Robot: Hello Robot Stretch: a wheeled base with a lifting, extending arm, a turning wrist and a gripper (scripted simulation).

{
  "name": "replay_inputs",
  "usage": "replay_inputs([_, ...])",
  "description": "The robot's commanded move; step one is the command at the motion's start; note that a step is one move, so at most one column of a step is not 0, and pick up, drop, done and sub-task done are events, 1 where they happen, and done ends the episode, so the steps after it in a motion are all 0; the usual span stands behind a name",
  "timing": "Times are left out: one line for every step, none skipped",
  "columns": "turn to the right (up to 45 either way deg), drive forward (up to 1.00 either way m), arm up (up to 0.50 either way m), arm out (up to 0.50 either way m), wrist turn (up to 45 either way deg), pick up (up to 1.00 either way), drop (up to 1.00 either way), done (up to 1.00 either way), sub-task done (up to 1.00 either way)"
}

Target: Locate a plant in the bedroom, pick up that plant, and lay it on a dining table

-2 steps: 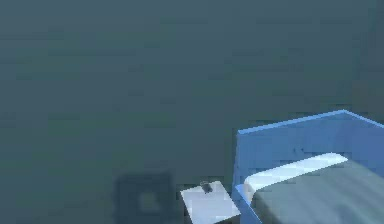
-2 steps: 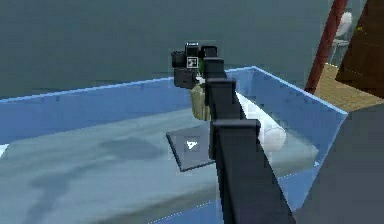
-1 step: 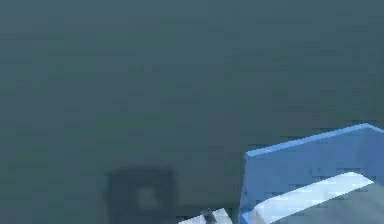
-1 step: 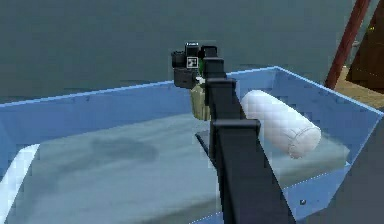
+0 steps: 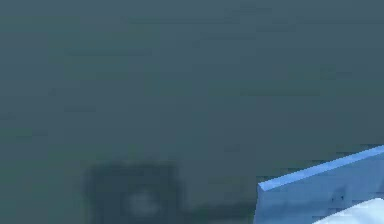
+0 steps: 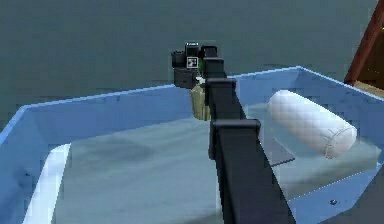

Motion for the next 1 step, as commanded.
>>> replay_inputs([0.0, 0.0, 0.0, 0.0, 0.0, 0.0, 0.0, 1.0, 0.0])
